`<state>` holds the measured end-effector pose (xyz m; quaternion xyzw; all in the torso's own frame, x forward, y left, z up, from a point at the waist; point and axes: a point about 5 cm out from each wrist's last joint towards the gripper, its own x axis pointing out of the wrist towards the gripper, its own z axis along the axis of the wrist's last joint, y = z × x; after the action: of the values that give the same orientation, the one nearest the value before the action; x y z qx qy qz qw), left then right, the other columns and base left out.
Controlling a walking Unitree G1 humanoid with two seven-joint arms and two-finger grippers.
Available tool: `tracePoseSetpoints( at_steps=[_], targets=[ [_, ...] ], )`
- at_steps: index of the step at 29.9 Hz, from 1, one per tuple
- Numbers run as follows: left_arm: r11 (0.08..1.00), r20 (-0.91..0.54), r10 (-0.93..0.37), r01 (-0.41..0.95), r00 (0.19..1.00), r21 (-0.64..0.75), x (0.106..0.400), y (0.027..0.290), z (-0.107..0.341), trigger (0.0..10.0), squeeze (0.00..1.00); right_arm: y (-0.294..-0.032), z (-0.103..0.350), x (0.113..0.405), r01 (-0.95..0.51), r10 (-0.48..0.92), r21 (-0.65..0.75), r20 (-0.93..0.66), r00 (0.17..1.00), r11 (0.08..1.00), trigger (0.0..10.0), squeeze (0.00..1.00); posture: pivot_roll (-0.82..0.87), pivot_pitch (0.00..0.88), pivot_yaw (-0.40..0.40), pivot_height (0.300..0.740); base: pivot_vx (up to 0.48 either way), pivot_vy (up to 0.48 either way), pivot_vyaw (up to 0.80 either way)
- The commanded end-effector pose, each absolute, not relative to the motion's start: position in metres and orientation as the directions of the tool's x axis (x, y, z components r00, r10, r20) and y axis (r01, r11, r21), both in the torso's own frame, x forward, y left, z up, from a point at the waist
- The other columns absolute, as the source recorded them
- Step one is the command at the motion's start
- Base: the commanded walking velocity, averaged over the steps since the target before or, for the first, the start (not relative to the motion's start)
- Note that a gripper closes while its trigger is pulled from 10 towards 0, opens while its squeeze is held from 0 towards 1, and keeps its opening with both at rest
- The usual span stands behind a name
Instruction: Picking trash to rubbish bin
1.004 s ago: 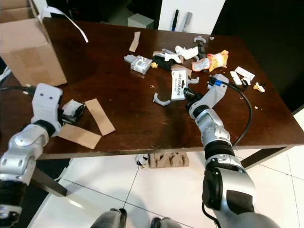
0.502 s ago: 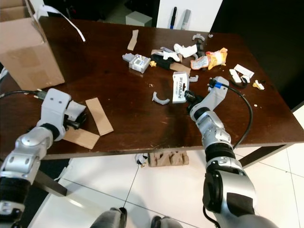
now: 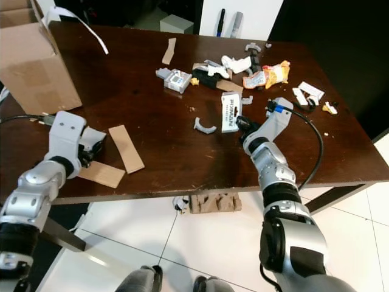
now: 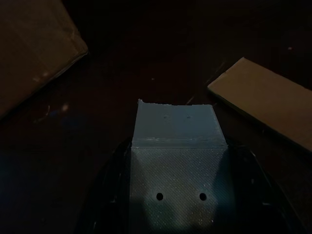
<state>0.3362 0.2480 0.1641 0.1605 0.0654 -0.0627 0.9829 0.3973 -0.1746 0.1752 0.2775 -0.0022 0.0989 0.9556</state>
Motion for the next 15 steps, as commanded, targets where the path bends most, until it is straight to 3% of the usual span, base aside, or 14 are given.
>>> tracePoseSetpoints(
  at_steps=[1, 8, 11, 15],
  targets=[
    [0.951, -0.235, -0.093, 0.157, 0.967, 0.268, 0.332, 0.247, 0.141, 0.0, 0.0, -0.182, 0.178, 0.397, -0.175, 0.17, 0.52, 0.058, 0.984, 0.836, 10.0, 0.0, 0.19, 0.191, -0.139, 0.74, 0.0, 0.0, 0.0],
    [0.969, -0.059, -0.106, 0.116, 0.993, 0.217, 0.338, 0.247, 0.174, 0.0, 0.0, -0.181, 0.182, 0.399, -0.187, 0.173, 0.527, 0.076, 0.982, 0.829, 10.0, 0.0, 0.19, 0.17, -0.143, 0.74, 0.0, 0.0, 0.0],
    [0.971, 0.166, -0.238, 0.227, 0.957, 0.08, 0.336, 0.229, 0.213, 0.2, 0.0, -0.179, 0.184, 0.4, -0.194, 0.176, 0.542, 0.087, 0.981, 0.817, 10.0, 0.0, 0.2, 0.158, -0.147, 0.74, 0.0, 0.0, 0.0],
    [0.944, 0.287, -0.325, 0.328, 0.901, 0.04, 0.329, 0.215, 0.237, 0.9, 0.0, -0.177, 0.185, 0.401, -0.199, 0.178, 0.55, 0.093, 0.98, 0.811, 10.0, 0.0, 0.21, 0.153, -0.147, 0.74, 0.0, 0.0, 0.0]
  ],
)
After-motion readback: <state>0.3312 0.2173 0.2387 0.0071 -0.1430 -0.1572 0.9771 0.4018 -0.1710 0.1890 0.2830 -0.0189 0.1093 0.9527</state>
